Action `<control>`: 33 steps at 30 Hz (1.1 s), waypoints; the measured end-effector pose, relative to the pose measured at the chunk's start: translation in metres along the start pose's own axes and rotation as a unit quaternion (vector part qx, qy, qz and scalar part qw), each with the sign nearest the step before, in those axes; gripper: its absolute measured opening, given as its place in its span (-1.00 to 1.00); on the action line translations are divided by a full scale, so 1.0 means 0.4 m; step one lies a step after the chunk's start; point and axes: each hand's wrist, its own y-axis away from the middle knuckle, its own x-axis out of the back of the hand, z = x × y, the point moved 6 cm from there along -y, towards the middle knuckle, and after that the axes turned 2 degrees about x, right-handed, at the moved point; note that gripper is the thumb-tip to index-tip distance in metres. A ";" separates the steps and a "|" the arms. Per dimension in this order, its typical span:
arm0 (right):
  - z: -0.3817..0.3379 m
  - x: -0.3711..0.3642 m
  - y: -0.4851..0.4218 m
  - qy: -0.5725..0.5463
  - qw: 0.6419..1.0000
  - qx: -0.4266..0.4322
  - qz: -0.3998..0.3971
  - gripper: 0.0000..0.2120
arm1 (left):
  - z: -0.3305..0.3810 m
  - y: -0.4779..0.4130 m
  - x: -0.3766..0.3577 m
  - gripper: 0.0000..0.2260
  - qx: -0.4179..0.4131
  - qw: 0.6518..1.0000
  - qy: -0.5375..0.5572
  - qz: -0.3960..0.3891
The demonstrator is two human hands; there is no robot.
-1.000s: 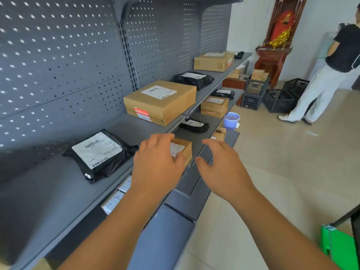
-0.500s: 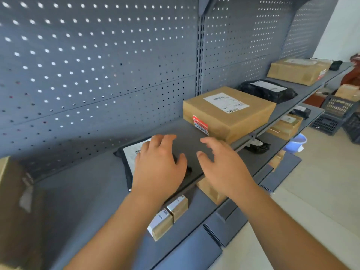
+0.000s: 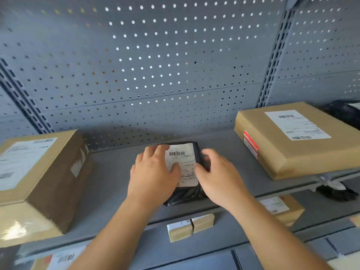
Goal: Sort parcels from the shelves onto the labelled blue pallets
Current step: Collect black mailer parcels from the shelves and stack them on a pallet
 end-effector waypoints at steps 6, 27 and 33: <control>-0.013 -0.009 -0.007 0.007 0.999 0.043 -0.030 -0.54 | -0.048 0.025 -0.019 -0.55 0.088 0.995 0.037 -0.030; 0.007 -0.013 0.037 -0.242 0.967 0.022 -0.074 -0.59 | -0.033 0.151 -0.016 -0.72 0.135 0.974 0.179 0.035; -0.025 -0.003 0.056 -0.273 0.958 0.063 -0.056 -0.64 | -0.067 0.205 0.011 -0.73 0.157 0.934 0.301 0.113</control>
